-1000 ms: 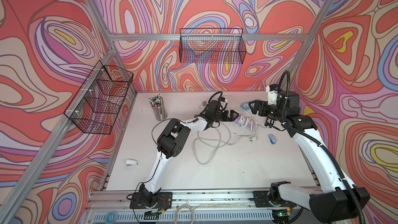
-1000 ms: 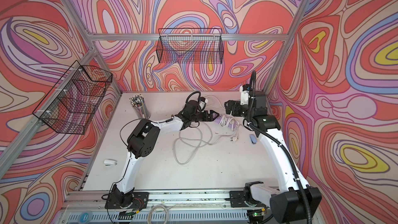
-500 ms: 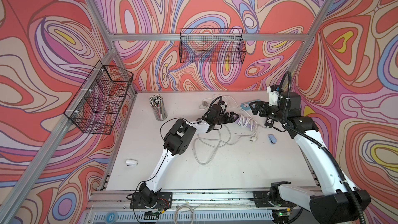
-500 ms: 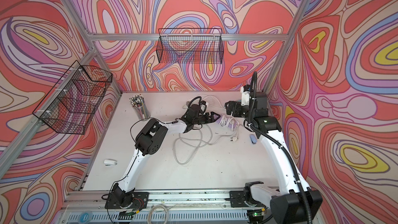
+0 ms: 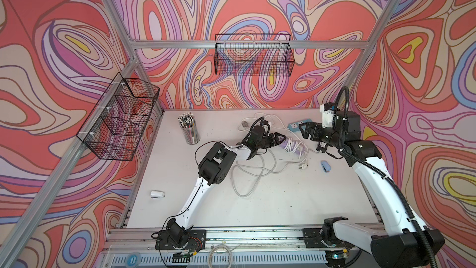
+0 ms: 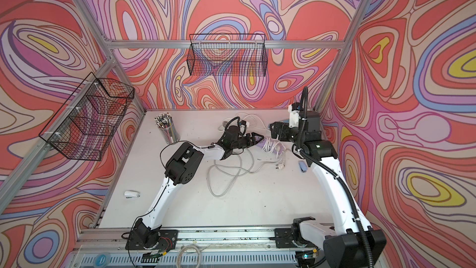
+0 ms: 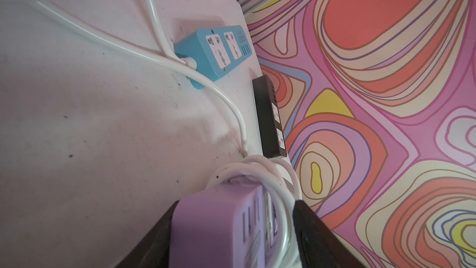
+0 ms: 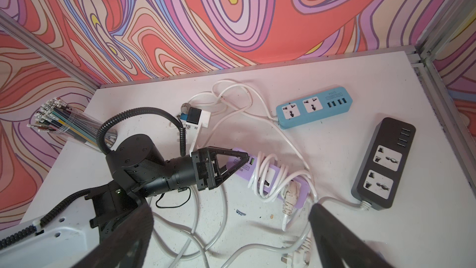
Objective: Unwrap the cord wrapped around the power strip
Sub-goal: Pick up the power strip from the center of the board.
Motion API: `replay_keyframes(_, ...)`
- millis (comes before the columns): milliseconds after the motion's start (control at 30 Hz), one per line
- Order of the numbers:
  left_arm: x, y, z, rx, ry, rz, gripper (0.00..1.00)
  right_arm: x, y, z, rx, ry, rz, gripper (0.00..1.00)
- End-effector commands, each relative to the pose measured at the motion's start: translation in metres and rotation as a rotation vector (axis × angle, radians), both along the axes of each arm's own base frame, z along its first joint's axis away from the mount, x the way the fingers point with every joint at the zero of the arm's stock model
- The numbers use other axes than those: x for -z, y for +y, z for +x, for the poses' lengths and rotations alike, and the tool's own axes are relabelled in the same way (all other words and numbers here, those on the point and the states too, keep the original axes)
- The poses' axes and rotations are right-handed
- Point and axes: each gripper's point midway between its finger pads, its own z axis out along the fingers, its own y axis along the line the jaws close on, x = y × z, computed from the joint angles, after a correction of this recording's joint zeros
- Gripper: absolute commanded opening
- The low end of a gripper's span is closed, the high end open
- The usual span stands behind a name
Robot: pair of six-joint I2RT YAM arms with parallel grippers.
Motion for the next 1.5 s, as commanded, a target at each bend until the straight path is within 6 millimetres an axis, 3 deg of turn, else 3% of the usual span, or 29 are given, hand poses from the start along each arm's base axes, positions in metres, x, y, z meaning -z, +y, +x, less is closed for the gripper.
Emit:
replay_keyframes(0,0.002,-0.007,-0.005,0.041,0.003,-0.009,0.68,-0.002,-0.001,-0.003,-0.006,-0.011,-0.004,0.99)
replay_keyframes(200,0.009,-0.003,-0.014,0.066,0.012,0.046,0.68,-0.002,-0.001,-0.002,-0.005,-0.013,-0.005,0.98)
replay_keyframes(467,0.005,-0.003,-0.016,0.061,0.006,0.017,0.49,-0.001,0.001,-0.001,-0.011,-0.014,0.003,0.98)
replay_keyframes(567,-0.002,-0.005,-0.012,0.060,-0.005,-0.016,0.33,-0.002,0.000,-0.002,-0.012,-0.016,-0.001,0.98)
replay_keyframes(633,-0.010,-0.007,-0.011,0.066,-0.020,-0.045,0.16,-0.001,0.001,-0.002,-0.013,-0.016,-0.002,0.98)
replay_keyframes(667,-0.014,-0.006,-0.011,0.066,-0.025,-0.059,0.03,-0.002,0.001,-0.002,-0.014,-0.019,-0.002,0.98)
replay_keyframes(700,-0.019,-0.005,-0.009,0.062,-0.029,-0.074,0.00,-0.003,0.001,-0.002,-0.015,-0.022,-0.002,0.98)
replay_keyframes(1033,-0.084,0.036,-0.002,0.005,-0.146,-0.120,0.00,-0.018,0.007,0.000,-0.046,-0.062,0.015,0.98)
replay_keyframes(1233,-0.147,0.075,0.000,-0.036,-0.281,-0.125,0.00,-0.029,0.019,0.003,-0.106,-0.103,0.054,0.98)
replay_keyframes(1467,-0.234,0.115,-0.015,-0.053,-0.485,-0.147,0.00,-0.033,0.033,-0.002,-0.185,-0.127,0.080,0.98)
